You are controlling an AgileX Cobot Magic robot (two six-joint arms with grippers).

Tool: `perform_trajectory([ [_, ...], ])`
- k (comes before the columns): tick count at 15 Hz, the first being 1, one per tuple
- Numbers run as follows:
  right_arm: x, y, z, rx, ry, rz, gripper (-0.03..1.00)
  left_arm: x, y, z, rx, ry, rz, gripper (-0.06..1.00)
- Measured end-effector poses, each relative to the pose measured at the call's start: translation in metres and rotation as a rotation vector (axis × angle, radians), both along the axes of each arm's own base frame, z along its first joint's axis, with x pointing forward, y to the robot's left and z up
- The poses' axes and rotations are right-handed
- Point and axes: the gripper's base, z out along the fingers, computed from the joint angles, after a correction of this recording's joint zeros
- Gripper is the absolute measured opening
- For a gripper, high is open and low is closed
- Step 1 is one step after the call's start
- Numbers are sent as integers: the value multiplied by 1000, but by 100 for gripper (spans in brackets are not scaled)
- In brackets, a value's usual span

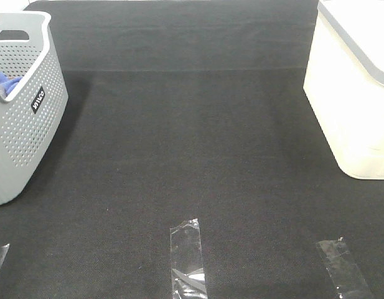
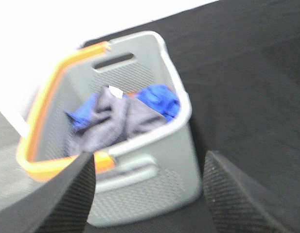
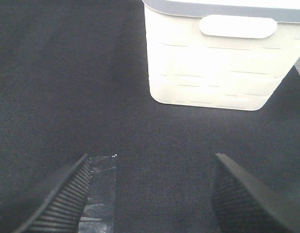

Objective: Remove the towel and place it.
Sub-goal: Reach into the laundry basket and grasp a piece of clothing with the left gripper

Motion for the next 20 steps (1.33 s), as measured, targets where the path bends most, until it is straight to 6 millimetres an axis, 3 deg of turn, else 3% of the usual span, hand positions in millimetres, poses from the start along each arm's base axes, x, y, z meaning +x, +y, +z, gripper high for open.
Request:
perform_trajectory([
  [1, 0, 0, 0, 0, 0, 0, 66, 7, 1, 2, 17, -5, 7, 62],
  [4, 0, 0, 0, 0, 0, 0, 66, 73, 4, 12, 29, 47, 45, 62],
  [11, 0, 0, 0, 0, 0, 0, 66, 227, 7, 29, -153, 416, 189, 62],
  [14, 0, 0, 0, 0, 0, 0, 66, 283, 12, 37, -139, 520, 249, 62],
  [16, 0, 0, 0, 0, 0, 0, 66, 325, 32, 38, -169, 580, 342, 62],
  [20, 0, 0, 0, 0, 0, 0, 66, 383, 61, 28, -171, 617, 411, 62],
])
